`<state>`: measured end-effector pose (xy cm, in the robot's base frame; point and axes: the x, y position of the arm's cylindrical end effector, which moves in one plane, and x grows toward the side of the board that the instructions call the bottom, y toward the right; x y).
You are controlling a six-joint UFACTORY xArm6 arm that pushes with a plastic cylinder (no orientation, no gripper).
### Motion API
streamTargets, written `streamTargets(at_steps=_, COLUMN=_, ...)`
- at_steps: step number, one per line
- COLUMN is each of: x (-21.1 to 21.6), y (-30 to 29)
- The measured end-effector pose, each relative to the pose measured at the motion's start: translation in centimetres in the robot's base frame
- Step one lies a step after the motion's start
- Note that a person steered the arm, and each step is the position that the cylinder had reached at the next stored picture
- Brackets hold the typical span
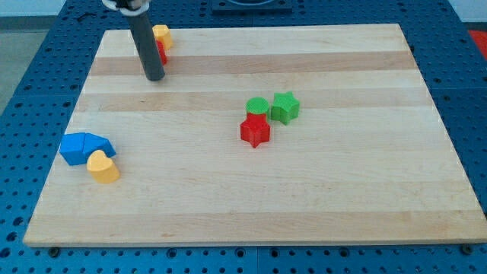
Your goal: Point at the red star
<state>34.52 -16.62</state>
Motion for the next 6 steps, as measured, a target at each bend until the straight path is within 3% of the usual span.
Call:
streamTargets(at_steps=4, x=13.3, y=10.6)
streamTargets(at_steps=5, x=15.4, y=15.3)
streamTargets(at_steps=6, x=15.7, y=23.8)
